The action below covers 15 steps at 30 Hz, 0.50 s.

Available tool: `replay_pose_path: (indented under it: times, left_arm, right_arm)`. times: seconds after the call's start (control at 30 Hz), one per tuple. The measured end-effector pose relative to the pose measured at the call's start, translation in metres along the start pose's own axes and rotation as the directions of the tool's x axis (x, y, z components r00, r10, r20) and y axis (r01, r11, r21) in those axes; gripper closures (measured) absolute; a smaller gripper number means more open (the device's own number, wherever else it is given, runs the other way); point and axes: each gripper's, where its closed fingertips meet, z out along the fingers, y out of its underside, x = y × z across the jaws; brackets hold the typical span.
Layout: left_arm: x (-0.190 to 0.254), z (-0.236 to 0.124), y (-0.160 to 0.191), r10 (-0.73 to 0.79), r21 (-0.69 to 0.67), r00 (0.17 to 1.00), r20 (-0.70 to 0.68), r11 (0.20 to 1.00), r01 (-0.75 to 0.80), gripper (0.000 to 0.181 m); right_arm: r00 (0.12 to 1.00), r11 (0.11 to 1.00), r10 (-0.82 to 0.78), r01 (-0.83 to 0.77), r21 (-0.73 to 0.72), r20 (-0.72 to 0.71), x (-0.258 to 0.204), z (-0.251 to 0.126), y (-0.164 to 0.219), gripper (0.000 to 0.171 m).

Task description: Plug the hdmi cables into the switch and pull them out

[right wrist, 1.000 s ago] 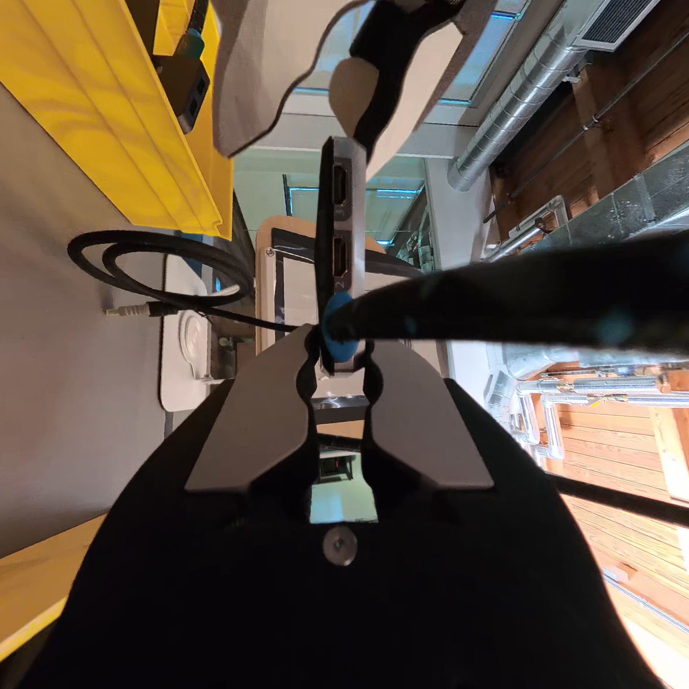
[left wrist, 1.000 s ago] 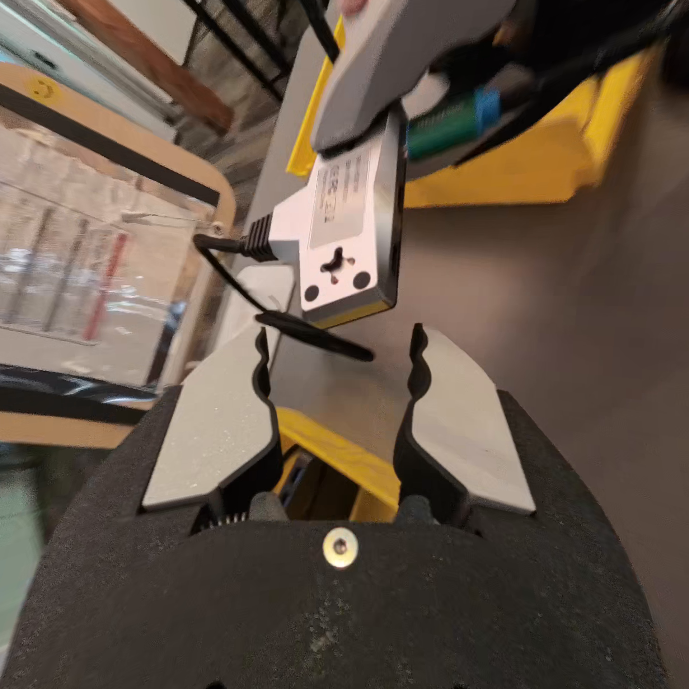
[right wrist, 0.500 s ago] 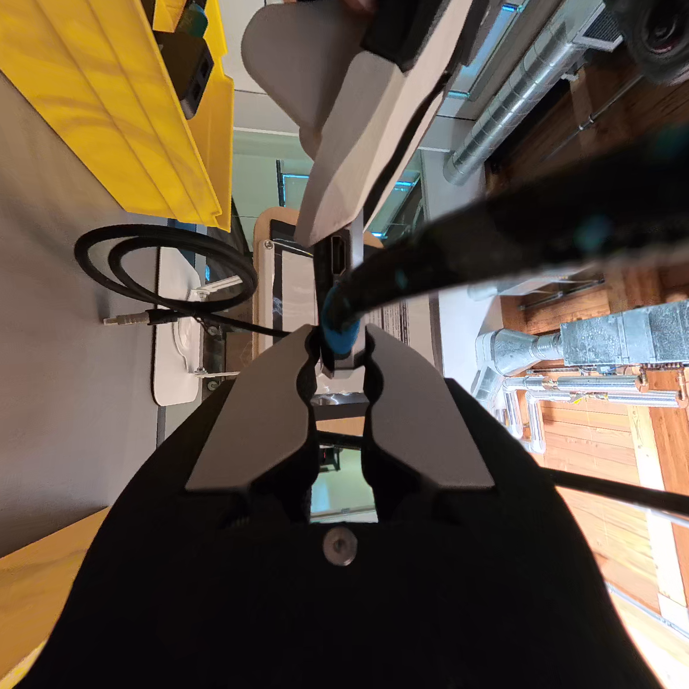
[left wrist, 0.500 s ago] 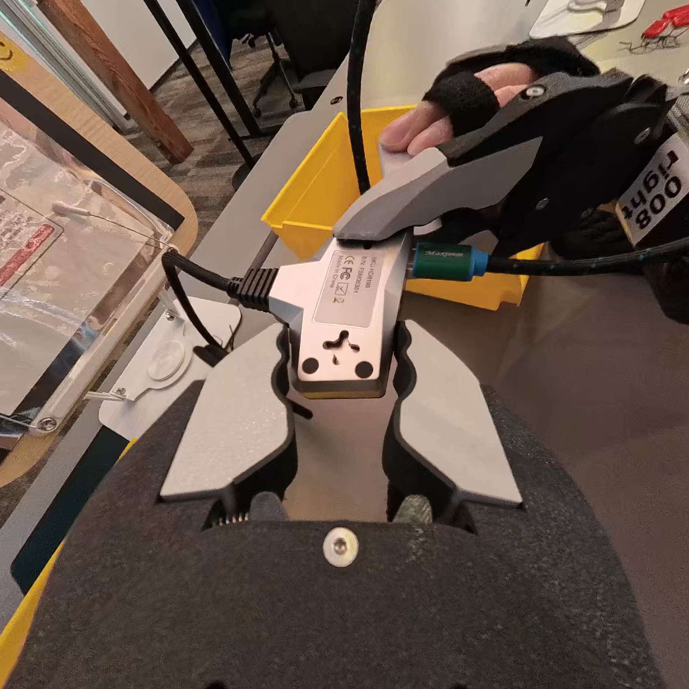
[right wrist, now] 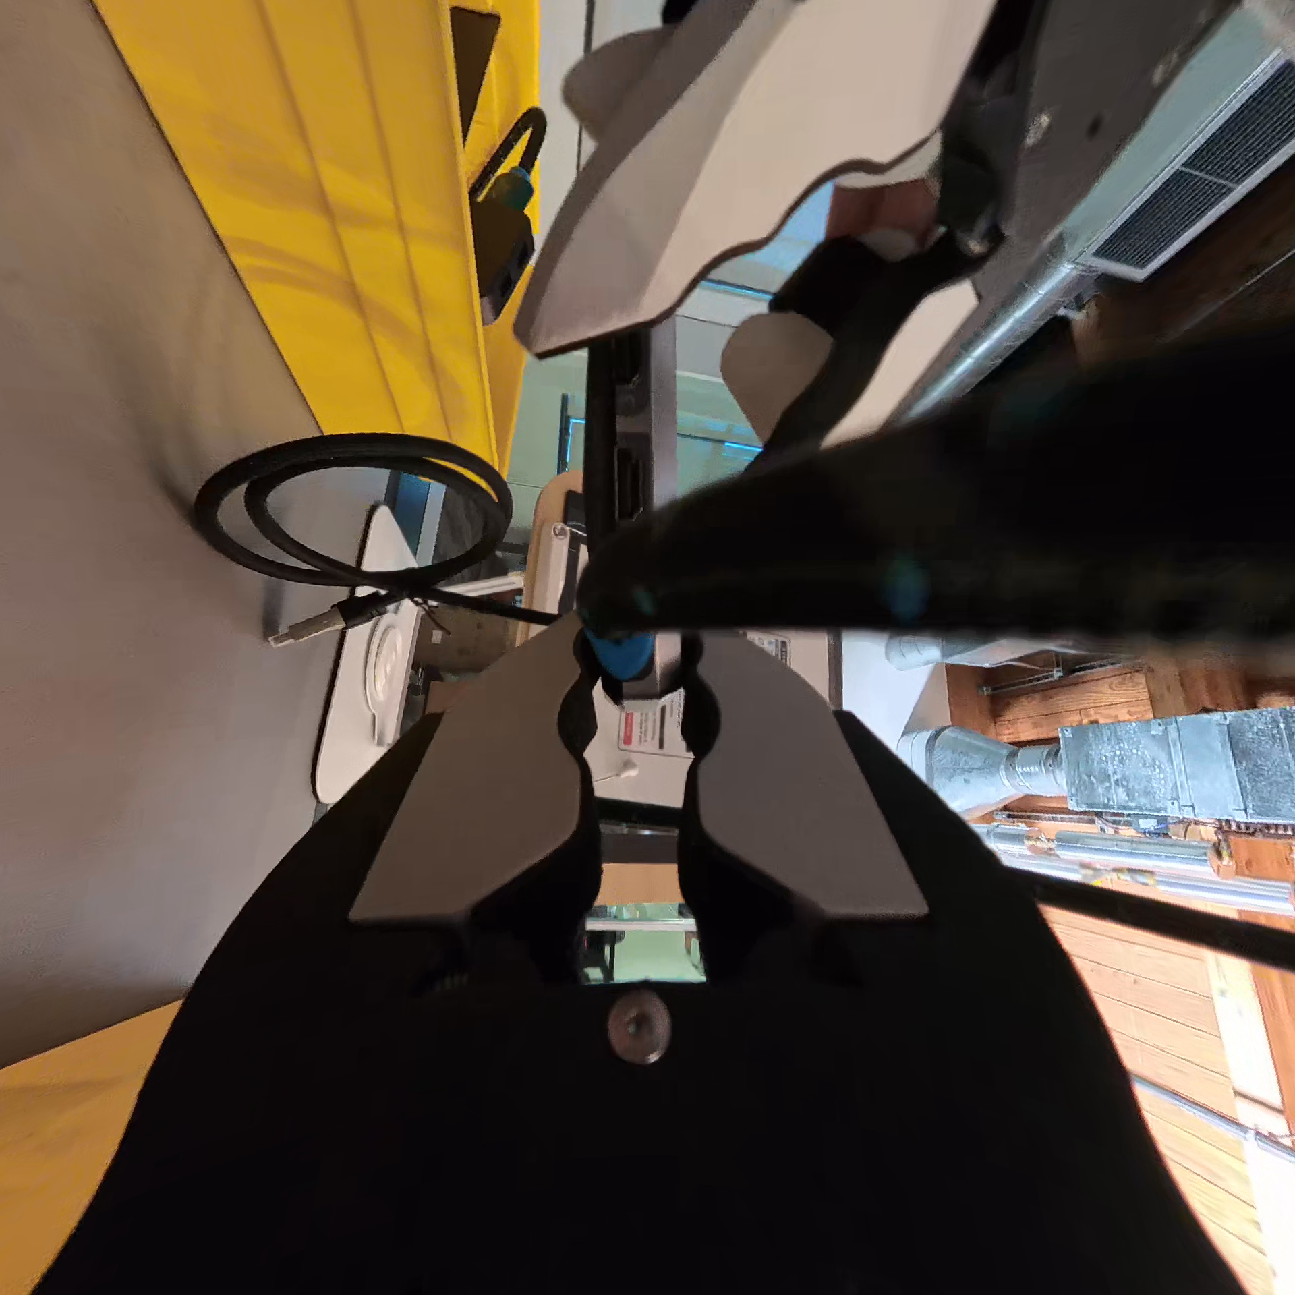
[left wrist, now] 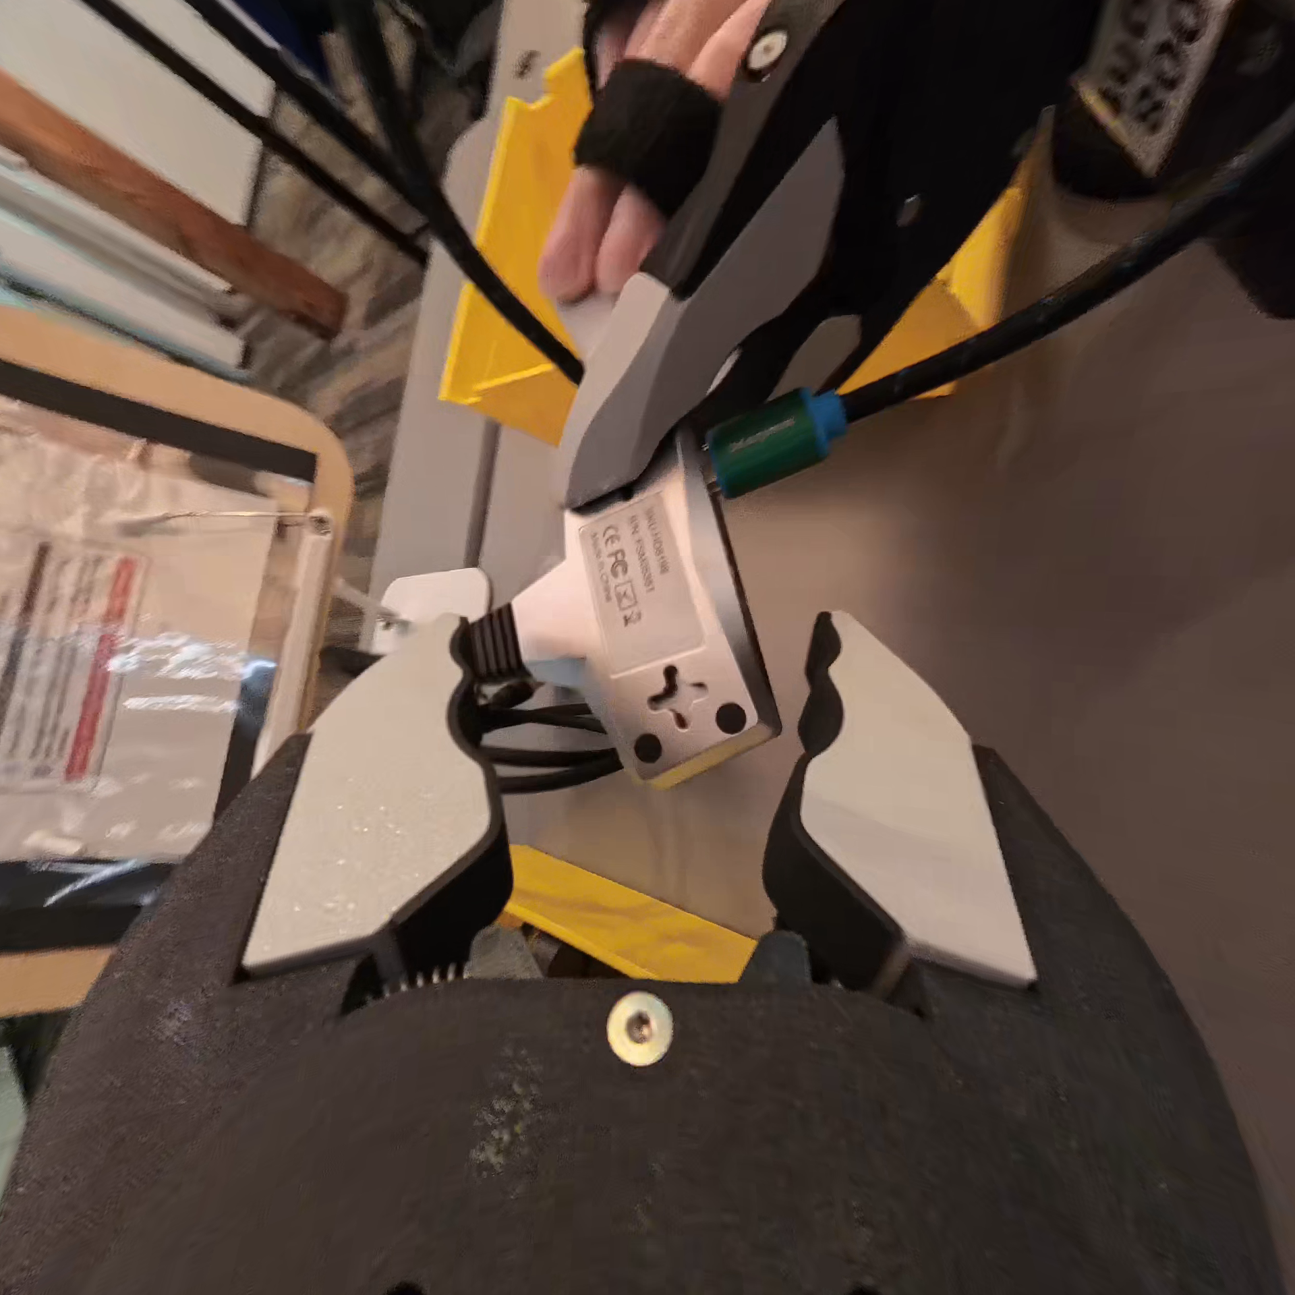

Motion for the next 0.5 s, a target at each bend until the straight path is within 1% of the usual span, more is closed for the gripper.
replay_pose_path:
  times: [0.03, 0.13, 0.2, 0.27, 0.4, 0.5]
  left_arm:
    - [0.002, 0.001, -0.001, 0.006, -0.016, 0.999, -0.053, 1.000, -0.007, 0.093]
    - [-0.002, 0.007, 0.000, -0.014, -0.093, 0.977, -0.211, 0.996, -0.006, 0.093]
    - [0.003, 0.010, 0.002, -0.077, -0.151, 0.932, -0.354, 0.988, 0.025, 0.095]
    - [0.008, 0.012, 0.007, -0.125, -0.218, 0.885, -0.448, 0.976, 0.027, 0.093]
    - [0.017, 0.022, 0.016, -0.160, -0.318, 0.849, -0.503, 0.948, -0.009, 0.085]
    - [0.019, 0.030, 0.023, -0.146, -0.360, 0.862, -0.485, 0.932, -0.045, 0.089]
  right_arm:
    - [1.000, 1.000, 0.004, -0.004, 0.005, 0.002, -0.001, 0.001, 0.000, 0.150]
    - [1.000, 1.000, 0.004, -0.004, 0.018, 0.003, -0.002, 0.001, -0.001, 0.150]
    - [1.000, 1.000, 0.004, -0.004, 0.021, 0.006, -0.001, 0.001, -0.003, 0.150]
    - [1.000, 1.000, -0.004, 0.004, 0.026, 0.021, -0.003, 0.001, -0.004, 0.150]
    - [0.999, 1.000, -0.007, 0.006, 0.025, 0.040, -0.006, 0.002, -0.005, 0.151]
    - [0.998, 1.000, -0.011, 0.010, 0.016, 0.060, -0.013, 0.003, -0.004, 0.151]
